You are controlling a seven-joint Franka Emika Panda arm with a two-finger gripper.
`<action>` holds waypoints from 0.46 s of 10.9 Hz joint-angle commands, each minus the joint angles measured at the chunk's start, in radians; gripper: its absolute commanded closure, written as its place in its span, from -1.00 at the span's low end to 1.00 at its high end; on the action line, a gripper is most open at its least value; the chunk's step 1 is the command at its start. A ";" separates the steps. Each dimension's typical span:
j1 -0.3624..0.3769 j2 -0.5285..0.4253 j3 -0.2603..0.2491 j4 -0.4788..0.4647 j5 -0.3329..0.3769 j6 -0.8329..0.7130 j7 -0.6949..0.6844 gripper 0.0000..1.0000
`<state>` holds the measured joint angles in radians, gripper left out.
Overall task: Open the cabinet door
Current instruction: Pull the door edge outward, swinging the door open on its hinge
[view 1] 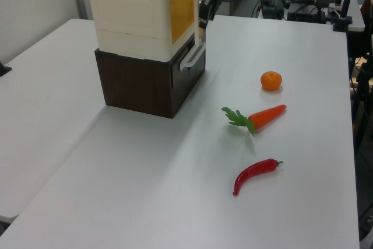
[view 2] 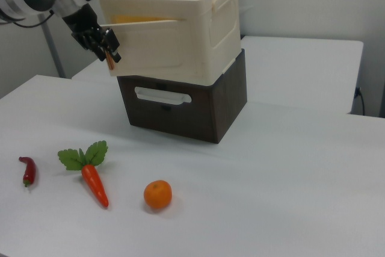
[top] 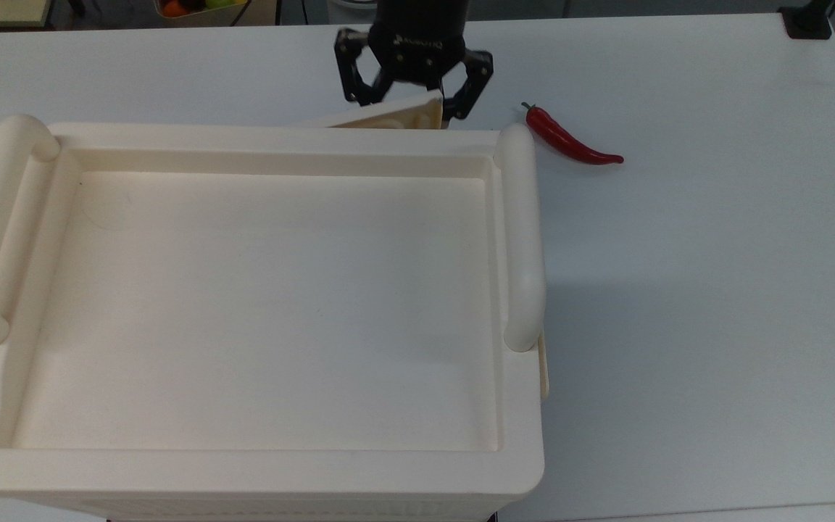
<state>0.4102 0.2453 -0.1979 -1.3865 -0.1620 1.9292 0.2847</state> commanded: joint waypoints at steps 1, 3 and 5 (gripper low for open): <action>0.002 -0.109 -0.011 -0.014 0.007 -0.090 0.002 -0.84; 0.002 -0.136 -0.018 0.004 0.004 -0.102 -0.004 -1.00; 0.002 -0.133 -0.020 0.058 0.002 -0.084 -0.005 -1.00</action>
<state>0.4061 0.1111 -0.2102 -1.3716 -0.1620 1.8511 0.2842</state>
